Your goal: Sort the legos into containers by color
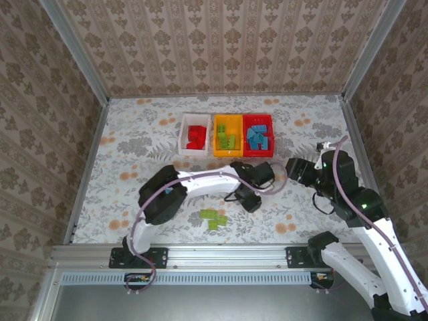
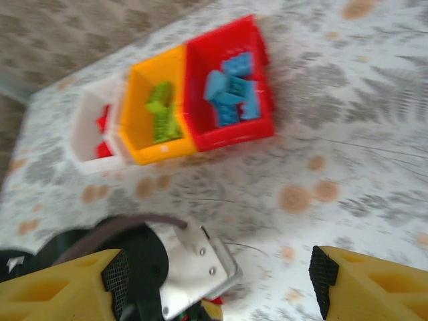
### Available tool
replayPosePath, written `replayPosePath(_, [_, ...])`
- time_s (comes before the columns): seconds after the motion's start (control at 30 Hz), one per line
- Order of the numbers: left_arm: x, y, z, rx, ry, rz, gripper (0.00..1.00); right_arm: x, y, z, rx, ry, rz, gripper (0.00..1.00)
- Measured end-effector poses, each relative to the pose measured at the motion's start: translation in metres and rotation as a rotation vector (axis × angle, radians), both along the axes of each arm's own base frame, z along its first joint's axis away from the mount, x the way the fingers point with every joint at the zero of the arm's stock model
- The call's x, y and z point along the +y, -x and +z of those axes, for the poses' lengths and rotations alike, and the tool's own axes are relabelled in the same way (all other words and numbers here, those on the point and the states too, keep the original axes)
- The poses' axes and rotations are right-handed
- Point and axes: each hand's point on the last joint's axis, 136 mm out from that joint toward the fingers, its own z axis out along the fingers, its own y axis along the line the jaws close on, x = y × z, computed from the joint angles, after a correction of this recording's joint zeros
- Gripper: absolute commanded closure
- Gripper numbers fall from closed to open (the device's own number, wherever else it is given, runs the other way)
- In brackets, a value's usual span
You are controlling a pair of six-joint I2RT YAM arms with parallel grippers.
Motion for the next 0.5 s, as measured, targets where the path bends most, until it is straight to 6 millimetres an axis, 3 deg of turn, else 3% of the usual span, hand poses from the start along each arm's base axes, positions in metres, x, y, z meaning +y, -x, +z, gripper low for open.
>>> replayPosePath(0.13, [0.040,-0.051,0.046,-0.038,0.088,0.194,0.70,0.034,-0.006,0.017,-0.085,-0.089,0.161,0.26])
replayPosePath(0.27, [0.088,-0.110,0.081,-0.087,0.158,0.390,0.70,0.085,-0.006,0.016,-0.129,-0.071,0.375,0.25])
replayPosePath(0.37, [0.127,-0.148,0.083,-0.103,0.152,0.519,0.71,0.129,-0.009,0.007,-0.157,-0.047,0.521,0.25])
replayPosePath(0.5, [0.163,-0.189,0.077,-0.106,0.107,0.641,0.71,0.167,-0.033,-0.020,-0.144,-0.019,0.575,0.25])
